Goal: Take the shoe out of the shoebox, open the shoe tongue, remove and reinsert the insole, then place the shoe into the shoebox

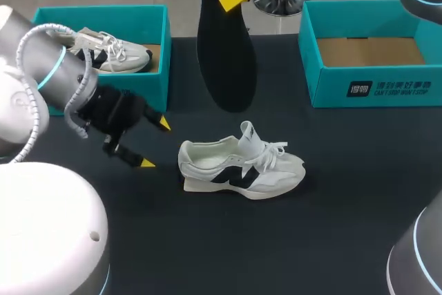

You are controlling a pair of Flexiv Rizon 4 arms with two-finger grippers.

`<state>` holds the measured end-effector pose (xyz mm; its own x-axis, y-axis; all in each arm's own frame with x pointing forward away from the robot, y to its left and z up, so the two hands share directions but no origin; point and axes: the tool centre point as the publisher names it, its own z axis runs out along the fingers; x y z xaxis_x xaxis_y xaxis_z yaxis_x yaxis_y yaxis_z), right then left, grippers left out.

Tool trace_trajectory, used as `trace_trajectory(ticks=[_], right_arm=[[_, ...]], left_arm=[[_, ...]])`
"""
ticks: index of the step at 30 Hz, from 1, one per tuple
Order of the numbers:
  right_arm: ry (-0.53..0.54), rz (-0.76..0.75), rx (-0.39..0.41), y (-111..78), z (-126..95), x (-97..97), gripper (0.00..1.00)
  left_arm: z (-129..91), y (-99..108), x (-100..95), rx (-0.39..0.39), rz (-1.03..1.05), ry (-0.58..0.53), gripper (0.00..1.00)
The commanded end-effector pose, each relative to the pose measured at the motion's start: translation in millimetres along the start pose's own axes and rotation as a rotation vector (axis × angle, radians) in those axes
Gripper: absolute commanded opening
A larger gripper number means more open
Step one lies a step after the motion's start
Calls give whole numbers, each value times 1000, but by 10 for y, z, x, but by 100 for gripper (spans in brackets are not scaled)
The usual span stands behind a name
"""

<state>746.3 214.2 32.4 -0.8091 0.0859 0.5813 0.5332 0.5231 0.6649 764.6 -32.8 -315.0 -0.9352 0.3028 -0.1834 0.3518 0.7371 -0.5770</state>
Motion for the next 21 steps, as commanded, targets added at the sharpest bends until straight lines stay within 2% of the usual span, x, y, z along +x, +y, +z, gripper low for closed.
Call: trace_trajectory(ticks=[1,12,21], right_arm=[[-1,1,2,7,8,-1,0],[-30,-9,-24,-41,-101,214,0],[-29,-10,-21,-54,-136,278,0]], left_arm=[[-43,-34,-47,-91,-19,31,100],[-48,-44,-49,-95,-19,20,100],[-35,-60,-58,-108,-26,25,100]])
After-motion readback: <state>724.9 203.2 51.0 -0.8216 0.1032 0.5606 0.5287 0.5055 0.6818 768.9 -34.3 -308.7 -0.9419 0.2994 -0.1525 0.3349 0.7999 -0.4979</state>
